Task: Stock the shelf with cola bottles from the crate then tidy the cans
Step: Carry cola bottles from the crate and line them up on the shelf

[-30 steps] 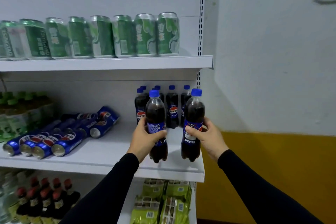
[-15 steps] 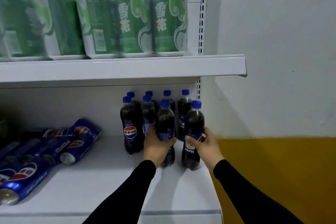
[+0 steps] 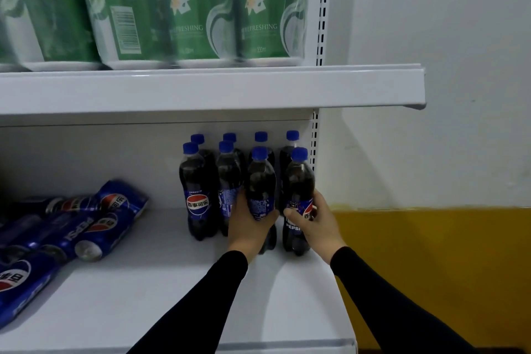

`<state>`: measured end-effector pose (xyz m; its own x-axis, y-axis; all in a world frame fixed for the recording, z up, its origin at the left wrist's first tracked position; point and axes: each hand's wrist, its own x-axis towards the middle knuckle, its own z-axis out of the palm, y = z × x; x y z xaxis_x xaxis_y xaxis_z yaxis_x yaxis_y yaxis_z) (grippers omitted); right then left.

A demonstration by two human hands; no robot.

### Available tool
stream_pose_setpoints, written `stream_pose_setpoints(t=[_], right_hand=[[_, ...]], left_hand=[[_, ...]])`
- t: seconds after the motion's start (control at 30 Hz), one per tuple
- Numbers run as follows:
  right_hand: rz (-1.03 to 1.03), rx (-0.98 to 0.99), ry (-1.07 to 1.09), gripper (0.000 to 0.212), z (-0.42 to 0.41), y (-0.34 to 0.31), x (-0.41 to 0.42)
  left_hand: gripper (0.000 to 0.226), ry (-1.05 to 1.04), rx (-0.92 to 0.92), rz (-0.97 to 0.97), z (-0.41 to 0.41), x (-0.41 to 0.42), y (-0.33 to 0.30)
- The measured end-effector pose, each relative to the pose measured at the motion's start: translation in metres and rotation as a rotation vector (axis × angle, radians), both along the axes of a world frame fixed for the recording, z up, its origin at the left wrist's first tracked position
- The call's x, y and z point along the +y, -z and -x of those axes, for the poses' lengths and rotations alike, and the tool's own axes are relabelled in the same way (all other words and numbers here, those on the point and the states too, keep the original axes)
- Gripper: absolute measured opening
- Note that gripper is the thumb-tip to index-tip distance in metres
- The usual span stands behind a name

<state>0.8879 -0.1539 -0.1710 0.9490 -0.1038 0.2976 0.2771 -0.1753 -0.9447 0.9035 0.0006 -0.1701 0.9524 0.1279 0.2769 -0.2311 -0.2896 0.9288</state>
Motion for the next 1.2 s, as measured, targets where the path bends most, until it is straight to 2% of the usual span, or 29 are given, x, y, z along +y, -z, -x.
stream_pose_setpoints(t=[0.17,0.33,0.43,0.63,0.9,1.2], right_hand=[[0.087,0.015,-0.027,0.050,0.006,0.000,-0.006],[0.237,0.130,-0.050,0.060,0.003,0.017,-0.016],[0.232,0.160,-0.019,0.065,0.000,0.022,-0.017],[0.233,0.130,-0.004,0.054,-0.014,0.021,-0.014],[0.231,0.119,0.017,0.051,-0.035,0.018,-0.011],[0.241,0.127,0.024,0.053,-0.042,0.020,-0.011]], left_hand=[[0.083,-0.025,0.062,-0.160,0.006,0.004,0.006],[0.074,-0.076,0.066,-0.274,0.017,0.008,0.018],[0.067,-0.112,0.071,-0.265,0.015,0.004,0.020],[0.056,-0.171,0.113,-0.269,0.001,-0.009,0.019],[0.057,-0.206,0.110,-0.301,-0.018,-0.020,0.024],[0.061,-0.292,0.141,-0.456,-0.027,-0.026,0.026]])
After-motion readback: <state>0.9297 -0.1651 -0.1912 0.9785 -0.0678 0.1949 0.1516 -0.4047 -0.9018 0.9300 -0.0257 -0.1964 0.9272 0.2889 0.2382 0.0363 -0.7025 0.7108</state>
